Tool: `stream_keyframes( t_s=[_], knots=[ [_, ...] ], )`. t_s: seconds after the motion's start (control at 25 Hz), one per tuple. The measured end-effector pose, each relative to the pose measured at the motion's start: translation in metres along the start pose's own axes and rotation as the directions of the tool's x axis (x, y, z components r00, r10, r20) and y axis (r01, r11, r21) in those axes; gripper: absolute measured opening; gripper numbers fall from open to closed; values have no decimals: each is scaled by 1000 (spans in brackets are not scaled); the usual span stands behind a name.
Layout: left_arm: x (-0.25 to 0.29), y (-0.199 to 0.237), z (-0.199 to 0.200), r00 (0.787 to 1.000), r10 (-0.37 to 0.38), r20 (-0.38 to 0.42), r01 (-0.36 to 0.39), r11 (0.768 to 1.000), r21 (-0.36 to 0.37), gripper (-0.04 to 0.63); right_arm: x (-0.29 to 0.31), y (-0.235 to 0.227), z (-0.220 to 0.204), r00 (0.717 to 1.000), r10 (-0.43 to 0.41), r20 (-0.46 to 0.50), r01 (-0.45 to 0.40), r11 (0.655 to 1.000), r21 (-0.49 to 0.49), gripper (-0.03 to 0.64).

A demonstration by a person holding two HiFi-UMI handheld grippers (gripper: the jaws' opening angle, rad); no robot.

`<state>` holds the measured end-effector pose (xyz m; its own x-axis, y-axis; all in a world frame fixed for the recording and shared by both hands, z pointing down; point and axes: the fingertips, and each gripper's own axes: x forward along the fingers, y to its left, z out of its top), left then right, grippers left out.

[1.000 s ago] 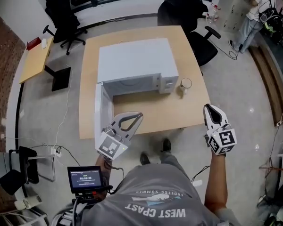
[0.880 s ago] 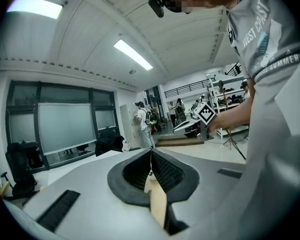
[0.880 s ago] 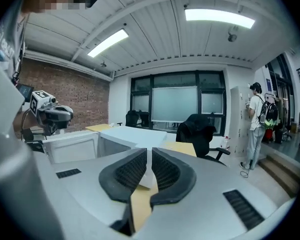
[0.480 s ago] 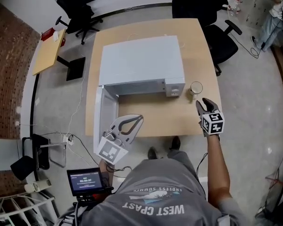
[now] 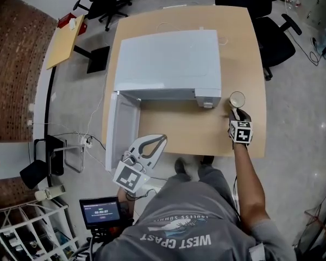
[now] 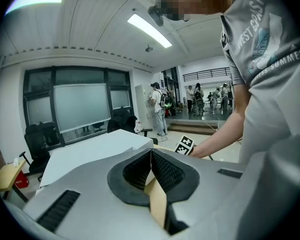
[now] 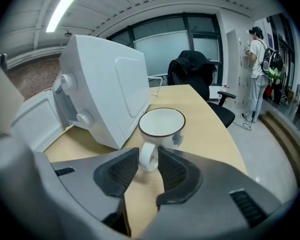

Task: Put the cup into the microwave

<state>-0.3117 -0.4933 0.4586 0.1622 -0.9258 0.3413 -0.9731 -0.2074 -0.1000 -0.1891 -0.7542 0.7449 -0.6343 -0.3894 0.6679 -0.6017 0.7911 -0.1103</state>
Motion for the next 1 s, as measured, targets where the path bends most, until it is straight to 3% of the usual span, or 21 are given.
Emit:
stream_keyframes(
  t_s=[0.12,0.44,0.6,0.68,0.84,0.92,1.0],
  knots=[
    [0,3,-5,1000,20,-8,-20,1000,-23,21,8,-4,4,999,-46,21,46,999,1,121],
    [-7,5,-13,999,41,-21,-42,998,-50,21,18,-2,7,998,-63,25,63,998,-10,100],
    [8,-4,-17,997,27,-78,-34,995,-97,21,20,-29,7,998,-59,32,57,996,70,80],
    [22,-6,-14,998,13,-67,-21,993,-119,21,16,-48,11,998,-42,53,35,992,123,77],
    [-1,6,-16,1000,26,6,-26,999,-46,21,-5,-18,14,995,6,95,-17,993,119,77],
    [-12,5,-37,999,37,7,-37,999,3,21,-9,-3,-10,995,32,97,-43,992,118,75],
    [-18,0,-62,999,45,17,-45,999,9,21,-12,6,-44,994,52,93,-63,991,121,75]
  ],
)
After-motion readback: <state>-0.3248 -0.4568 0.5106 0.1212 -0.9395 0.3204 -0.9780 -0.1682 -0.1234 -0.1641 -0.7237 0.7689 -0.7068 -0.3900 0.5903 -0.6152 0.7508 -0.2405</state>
